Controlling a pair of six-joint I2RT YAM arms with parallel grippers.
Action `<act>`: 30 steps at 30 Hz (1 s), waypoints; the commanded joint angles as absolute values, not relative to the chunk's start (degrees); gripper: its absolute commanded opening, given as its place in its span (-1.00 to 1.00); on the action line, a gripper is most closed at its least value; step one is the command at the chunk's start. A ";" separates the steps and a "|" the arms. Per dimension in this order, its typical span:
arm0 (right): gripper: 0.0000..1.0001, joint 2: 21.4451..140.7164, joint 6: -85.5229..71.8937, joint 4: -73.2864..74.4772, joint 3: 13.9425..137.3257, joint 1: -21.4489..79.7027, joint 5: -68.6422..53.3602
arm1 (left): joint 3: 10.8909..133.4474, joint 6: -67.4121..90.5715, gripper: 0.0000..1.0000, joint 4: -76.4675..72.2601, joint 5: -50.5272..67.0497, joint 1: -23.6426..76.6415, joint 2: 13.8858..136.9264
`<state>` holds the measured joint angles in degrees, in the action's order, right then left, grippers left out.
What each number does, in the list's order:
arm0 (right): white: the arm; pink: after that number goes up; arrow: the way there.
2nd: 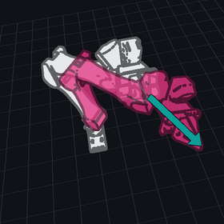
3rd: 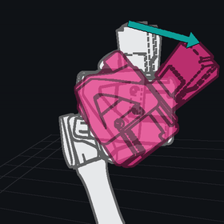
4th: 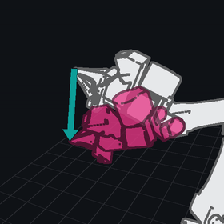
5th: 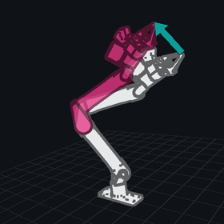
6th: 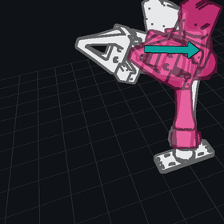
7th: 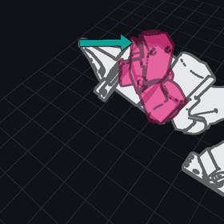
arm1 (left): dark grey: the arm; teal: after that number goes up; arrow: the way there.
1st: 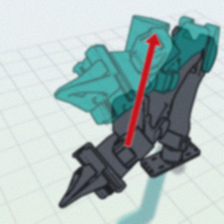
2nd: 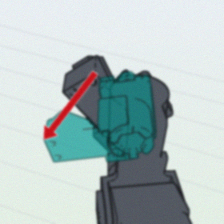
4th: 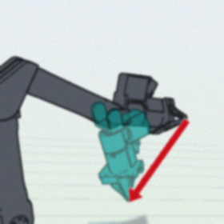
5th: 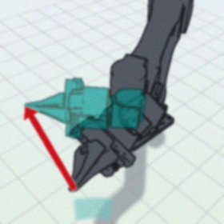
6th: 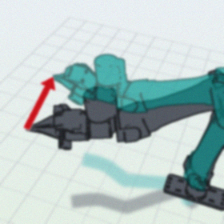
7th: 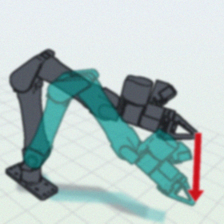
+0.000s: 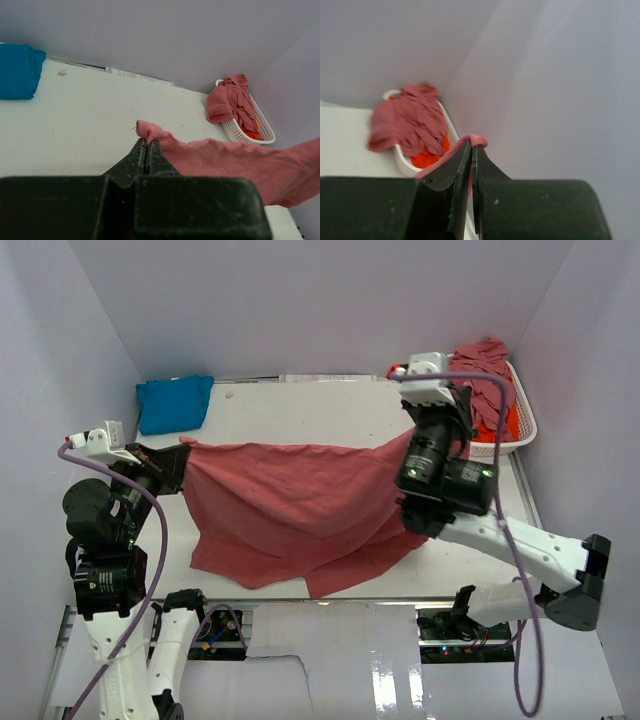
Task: Fold and stack the t-shirts
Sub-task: Flatten out the tshirt
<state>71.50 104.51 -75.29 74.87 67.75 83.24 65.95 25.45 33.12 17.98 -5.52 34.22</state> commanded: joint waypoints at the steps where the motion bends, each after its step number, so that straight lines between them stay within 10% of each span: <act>1: -0.85 75.49 105.04 -83.58 76.47 59.09 86.31 | 65.74 23.82 -1.00 33.75 16.88 -5.80 33.40; 30: -0.85 113.20 133.16 -106.96 117.67 33.66 92.47 | 66.09 19.60 -1.00 33.66 14.33 -5.80 37.88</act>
<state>111.09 114.26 -74.48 113.21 34.54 86.98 65.91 20.97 35.16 15.46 -5.52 37.26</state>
